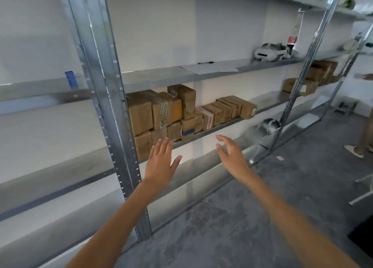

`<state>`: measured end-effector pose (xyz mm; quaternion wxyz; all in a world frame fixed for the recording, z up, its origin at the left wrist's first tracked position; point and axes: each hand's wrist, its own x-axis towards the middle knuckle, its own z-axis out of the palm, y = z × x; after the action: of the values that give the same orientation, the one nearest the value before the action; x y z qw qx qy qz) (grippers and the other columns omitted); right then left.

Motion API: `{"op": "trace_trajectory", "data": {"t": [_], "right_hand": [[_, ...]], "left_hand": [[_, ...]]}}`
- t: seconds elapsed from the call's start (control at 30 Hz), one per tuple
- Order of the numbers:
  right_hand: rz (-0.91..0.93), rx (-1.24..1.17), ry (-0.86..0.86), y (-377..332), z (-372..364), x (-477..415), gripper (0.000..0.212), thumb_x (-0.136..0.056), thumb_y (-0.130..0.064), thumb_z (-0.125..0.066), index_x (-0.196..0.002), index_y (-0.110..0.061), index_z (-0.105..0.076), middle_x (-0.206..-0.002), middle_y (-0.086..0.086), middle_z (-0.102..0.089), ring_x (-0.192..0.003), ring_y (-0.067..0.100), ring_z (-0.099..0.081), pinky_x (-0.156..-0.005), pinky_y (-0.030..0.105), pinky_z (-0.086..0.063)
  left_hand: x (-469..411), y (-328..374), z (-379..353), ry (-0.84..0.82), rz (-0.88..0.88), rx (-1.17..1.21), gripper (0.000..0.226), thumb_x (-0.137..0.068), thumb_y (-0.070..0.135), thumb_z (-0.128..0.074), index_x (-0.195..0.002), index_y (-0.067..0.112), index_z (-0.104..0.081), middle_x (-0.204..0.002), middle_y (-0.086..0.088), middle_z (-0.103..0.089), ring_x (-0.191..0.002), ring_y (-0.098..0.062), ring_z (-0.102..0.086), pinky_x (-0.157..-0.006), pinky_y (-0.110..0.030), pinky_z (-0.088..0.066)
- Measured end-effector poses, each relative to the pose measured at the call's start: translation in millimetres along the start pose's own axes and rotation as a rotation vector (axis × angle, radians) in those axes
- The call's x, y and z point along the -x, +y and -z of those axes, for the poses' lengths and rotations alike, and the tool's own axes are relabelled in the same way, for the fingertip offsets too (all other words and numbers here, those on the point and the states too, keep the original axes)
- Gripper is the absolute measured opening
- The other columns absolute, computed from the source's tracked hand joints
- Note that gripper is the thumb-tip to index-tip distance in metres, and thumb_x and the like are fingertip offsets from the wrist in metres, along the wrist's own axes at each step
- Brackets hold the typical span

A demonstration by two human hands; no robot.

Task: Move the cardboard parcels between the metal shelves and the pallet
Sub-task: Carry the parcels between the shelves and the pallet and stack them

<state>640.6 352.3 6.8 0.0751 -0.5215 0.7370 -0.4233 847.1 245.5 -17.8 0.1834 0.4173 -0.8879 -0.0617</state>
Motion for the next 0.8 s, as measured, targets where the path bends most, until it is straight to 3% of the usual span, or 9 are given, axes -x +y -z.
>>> {"op": "trace_trajectory", "data": {"t": [0.33, 0.5, 0.53, 0.63, 0.8], "right_hand": [[0.011, 0.000, -0.208, 50, 3, -185, 0.037, -0.098, -0.028, -0.046, -0.135, -0.024, -0.046, -0.139, -0.001, -0.048, -0.127, 0.016, -0.045, -0.101, 0.028, -0.038], [0.077, 0.017, -0.234, 62, -9, -258, 0.038, -0.098, -0.024, -0.046, -0.136, -0.019, -0.047, -0.112, -0.003, -0.056, -0.100, 0.012, -0.055, -0.096, 0.034, -0.045], [0.083, 0.026, -0.242, 64, -15, -274, 0.039, -0.098, -0.024, -0.046, -0.137, -0.019, -0.045, -0.113, -0.006, -0.057, -0.101, 0.010, -0.055, -0.095, 0.033, -0.045], [0.158, 0.075, -0.236, 71, -37, -326, 0.045, -0.098, -0.026, -0.047, -0.141, -0.019, -0.039, -0.142, -0.001, -0.044, -0.128, 0.017, -0.045, -0.104, 0.033, -0.040], [0.264, 0.220, -0.222, 83, -87, -395, 0.055, -0.095, -0.039, -0.047, -0.144, -0.019, -0.030, -0.154, 0.004, -0.022, -0.141, 0.025, -0.022, -0.110, 0.048, -0.034]], "left_hand": [[-161, 14, -45, 0.024, 0.125, 0.104, 0.065, -0.099, 0.052, -0.030, -0.153, 0.019, -0.015, -0.162, 0.001, -0.009, -0.149, -0.019, 0.002, -0.117, -0.033, 0.002], [-207, 14, -65, 0.074, 0.160, 0.116, 0.058, -0.101, 0.048, -0.033, -0.150, 0.019, -0.023, -0.161, 0.000, -0.015, -0.149, -0.019, -0.001, -0.117, -0.034, 0.000], [-215, 14, -70, 0.081, 0.171, 0.112, 0.057, -0.101, 0.048, -0.032, -0.149, 0.019, -0.023, -0.160, 0.001, -0.016, -0.149, -0.020, -0.001, -0.117, -0.033, 0.000], [-245, 19, -86, 0.101, 0.210, 0.113, 0.056, -0.103, 0.043, -0.031, -0.151, 0.017, -0.021, -0.160, 0.001, -0.016, -0.149, -0.019, -0.001, -0.115, -0.030, 0.001], [-291, 36, -116, 0.107, 0.284, 0.144, 0.052, -0.104, 0.028, -0.035, -0.152, 0.015, -0.018, -0.161, -0.002, -0.016, -0.149, -0.019, -0.002, -0.121, -0.036, -0.004]]}}
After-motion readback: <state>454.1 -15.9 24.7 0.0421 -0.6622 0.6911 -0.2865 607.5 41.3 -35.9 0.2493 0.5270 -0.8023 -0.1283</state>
